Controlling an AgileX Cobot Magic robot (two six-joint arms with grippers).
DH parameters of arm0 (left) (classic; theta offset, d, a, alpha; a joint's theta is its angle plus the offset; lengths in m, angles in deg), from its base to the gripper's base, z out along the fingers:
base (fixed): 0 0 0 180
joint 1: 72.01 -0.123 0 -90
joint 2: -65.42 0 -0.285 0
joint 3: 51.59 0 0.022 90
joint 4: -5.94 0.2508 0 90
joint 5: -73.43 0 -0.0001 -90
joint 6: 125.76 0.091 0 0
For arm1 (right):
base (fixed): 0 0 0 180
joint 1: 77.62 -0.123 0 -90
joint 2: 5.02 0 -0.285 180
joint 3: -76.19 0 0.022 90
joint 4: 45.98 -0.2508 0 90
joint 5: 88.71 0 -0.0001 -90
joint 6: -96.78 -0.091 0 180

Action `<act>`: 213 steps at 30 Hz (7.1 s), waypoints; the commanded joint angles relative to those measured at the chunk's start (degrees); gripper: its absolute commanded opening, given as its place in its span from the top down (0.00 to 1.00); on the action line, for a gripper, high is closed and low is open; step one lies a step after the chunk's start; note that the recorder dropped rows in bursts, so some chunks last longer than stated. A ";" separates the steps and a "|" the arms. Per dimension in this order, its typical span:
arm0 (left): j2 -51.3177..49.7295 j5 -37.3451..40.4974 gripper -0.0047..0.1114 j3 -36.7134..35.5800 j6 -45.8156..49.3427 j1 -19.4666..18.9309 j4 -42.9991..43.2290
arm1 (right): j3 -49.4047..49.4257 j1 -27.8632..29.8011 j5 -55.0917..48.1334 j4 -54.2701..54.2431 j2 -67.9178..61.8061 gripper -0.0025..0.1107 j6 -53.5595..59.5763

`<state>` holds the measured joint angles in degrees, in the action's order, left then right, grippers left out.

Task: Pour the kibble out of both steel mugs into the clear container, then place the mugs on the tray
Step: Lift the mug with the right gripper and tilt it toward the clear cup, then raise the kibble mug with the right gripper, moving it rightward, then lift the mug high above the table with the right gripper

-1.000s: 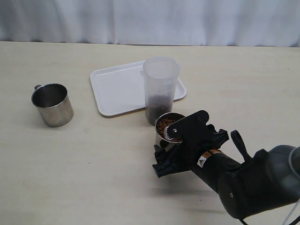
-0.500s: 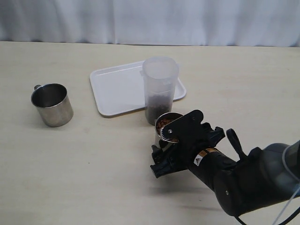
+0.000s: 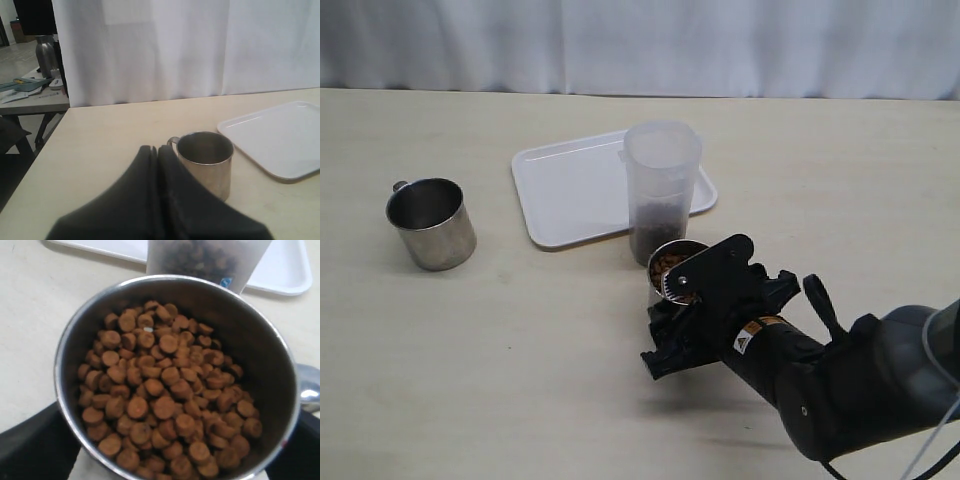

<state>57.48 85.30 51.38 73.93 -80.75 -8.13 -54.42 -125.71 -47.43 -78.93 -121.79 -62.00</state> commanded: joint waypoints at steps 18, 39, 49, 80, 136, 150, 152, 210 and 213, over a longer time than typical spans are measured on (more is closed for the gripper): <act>0.16 -0.50 0.96 -0.19 -0.02 0.11 0.03 | 1.76 0.27 -2.86 -12.20 3.73 0.94 6.22; 0.16 -0.50 0.96 -0.19 -0.02 0.11 0.03 | 1.76 5.61 0.03 -16.72 3.82 0.94 13.60; 0.16 -0.50 0.96 -0.19 -0.02 0.11 0.03 | 1.76 9.62 0.59 -3.67 2.44 0.94 6.83; 0.16 -0.50 0.96 -0.19 -0.02 0.11 0.03 | 2.73 18.69 5.45 12.84 2.46 0.94 -1.54; 0.16 -0.42 0.96 -0.19 -0.02 0.11 0.03 | -1.48 18.58 17.97 8.18 -11.51 0.22 -8.41; 0.16 -0.42 0.96 -0.19 -0.02 0.11 0.03 | -1.48 18.58 26.75 4.38 -14.25 0.22 -14.81; 0.16 -0.42 0.96 -0.19 -0.02 0.11 0.03 | -1.48 18.58 28.11 4.38 -15.47 0.22 -15.03; 0.16 -0.55 0.96 -0.19 -0.02 0.11 0.03 | -4.92 18.70 -16.65 -12.16 33.82 0.94 33.63; 0.16 -0.55 0.96 -0.19 -0.02 0.11 0.03 | -9.78 18.70 -22.85 -11.93 31.51 0.94 37.60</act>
<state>57.48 85.30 51.38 73.93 -80.75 -8.13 -59.99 -107.40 -66.56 -91.96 -89.06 -28.34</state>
